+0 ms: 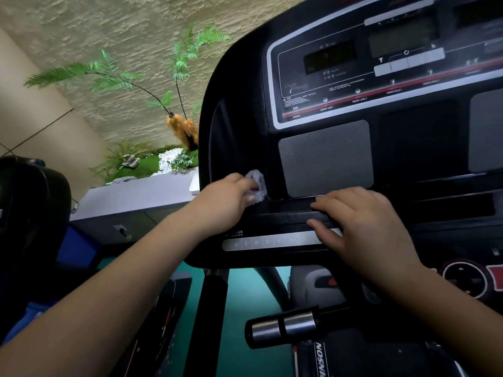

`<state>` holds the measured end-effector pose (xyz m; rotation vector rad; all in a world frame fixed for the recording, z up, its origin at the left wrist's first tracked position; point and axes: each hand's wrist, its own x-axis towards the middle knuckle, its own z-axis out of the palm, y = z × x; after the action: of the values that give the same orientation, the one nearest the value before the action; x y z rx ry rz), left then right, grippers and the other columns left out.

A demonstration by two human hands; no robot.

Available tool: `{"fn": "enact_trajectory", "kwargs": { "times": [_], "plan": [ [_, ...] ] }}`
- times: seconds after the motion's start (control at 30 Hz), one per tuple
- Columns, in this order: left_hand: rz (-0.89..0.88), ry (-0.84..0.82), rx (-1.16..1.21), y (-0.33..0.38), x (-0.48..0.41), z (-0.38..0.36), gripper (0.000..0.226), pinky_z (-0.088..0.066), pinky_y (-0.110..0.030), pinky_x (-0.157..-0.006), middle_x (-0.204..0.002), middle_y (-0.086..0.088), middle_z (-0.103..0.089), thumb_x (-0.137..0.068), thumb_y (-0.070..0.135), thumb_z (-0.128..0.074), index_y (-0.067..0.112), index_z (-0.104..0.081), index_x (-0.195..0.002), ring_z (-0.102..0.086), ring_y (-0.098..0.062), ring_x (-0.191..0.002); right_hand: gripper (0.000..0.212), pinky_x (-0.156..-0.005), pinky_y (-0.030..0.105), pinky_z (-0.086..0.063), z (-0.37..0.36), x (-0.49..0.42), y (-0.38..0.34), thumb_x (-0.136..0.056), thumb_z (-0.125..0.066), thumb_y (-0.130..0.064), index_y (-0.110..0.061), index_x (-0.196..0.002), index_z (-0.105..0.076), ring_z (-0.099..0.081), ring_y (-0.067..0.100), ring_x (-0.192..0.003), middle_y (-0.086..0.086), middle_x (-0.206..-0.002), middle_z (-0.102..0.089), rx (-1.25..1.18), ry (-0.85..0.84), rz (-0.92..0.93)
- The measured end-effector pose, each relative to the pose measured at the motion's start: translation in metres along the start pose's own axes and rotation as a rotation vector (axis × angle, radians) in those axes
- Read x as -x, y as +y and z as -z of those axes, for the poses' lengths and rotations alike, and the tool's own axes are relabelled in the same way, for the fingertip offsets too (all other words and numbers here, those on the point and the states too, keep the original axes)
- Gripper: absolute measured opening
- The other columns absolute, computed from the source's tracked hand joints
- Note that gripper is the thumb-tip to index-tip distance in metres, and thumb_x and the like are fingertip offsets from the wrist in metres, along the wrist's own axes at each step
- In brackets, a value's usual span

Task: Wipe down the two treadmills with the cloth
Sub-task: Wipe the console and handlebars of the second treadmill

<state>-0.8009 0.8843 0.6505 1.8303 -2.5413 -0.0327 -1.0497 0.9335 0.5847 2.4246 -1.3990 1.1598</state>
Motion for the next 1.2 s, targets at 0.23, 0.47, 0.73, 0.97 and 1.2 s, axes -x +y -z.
{"fn": "enact_trajectory", "kwargs": {
  "times": [0.23, 0.47, 0.73, 0.97, 1.2],
  "plan": [
    [0.088, -0.080, 0.174, 0.011, -0.005, -0.001, 0.031, -0.035, -0.027, -0.089, -0.127, -0.008, -0.051, -0.100, 0.027, -0.041, 0.018, -0.048, -0.129, -0.050, -0.026, -0.115, 0.024, -0.076, 0.038, -0.046, -0.001, 0.001, 0.000, -0.086, -0.059, -0.038, -0.019, -0.098, -0.068, -0.062, 0.024, -0.087, -0.003, -0.093, -0.067, 0.006, 0.000, -0.005],
    [0.051, -0.101, 0.573, 0.006, 0.005, -0.002, 0.014, -0.042, -0.031, -0.086, -0.097, 0.010, -0.057, -0.099, 0.023, -0.045, 0.031, -0.056, -0.100, -0.053, -0.010, -0.091, 0.023, -0.076, 0.039, -0.046, -0.001, 0.001, 0.000, -0.086, -0.060, -0.037, -0.018, -0.098, -0.068, -0.061, 0.024, -0.086, -0.003, -0.092, -0.067, 0.001, -0.005, -0.004],
    [0.126, -0.050, 0.137, 0.018, -0.001, -0.005, 0.035, -0.039, -0.033, -0.093, -0.117, -0.015, -0.052, -0.102, 0.031, -0.031, 0.015, -0.049, -0.128, -0.051, -0.032, -0.108, 0.024, -0.076, 0.038, -0.046, -0.001, 0.000, 0.001, -0.088, -0.058, -0.037, -0.018, -0.099, -0.068, -0.061, 0.023, -0.086, -0.003, -0.093, -0.067, 0.001, -0.010, 0.008],
    [0.266, -0.063, 0.002, 0.028, -0.002, -0.011, 0.050, -0.034, -0.039, -0.099, -0.124, -0.020, -0.048, -0.102, 0.043, -0.024, 0.013, -0.046, -0.134, -0.046, -0.038, -0.116, 0.023, -0.077, 0.038, -0.046, 0.000, 0.000, 0.001, -0.086, -0.060, -0.036, -0.018, -0.099, -0.069, -0.062, 0.024, -0.087, -0.003, -0.094, -0.068, -0.005, -0.002, -0.001],
    [0.061, -0.013, 0.457, 0.024, 0.004, -0.005, 0.029, -0.040, -0.034, -0.081, -0.090, -0.003, -0.052, -0.102, 0.031, -0.034, 0.010, -0.048, -0.088, -0.051, -0.018, -0.087, 0.023, -0.078, 0.037, -0.044, 0.000, 0.001, -0.001, -0.086, -0.058, -0.037, -0.019, -0.098, -0.068, -0.061, 0.023, -0.087, -0.004, -0.093, -0.066, 0.002, -0.005, -0.008]
  ]
}}
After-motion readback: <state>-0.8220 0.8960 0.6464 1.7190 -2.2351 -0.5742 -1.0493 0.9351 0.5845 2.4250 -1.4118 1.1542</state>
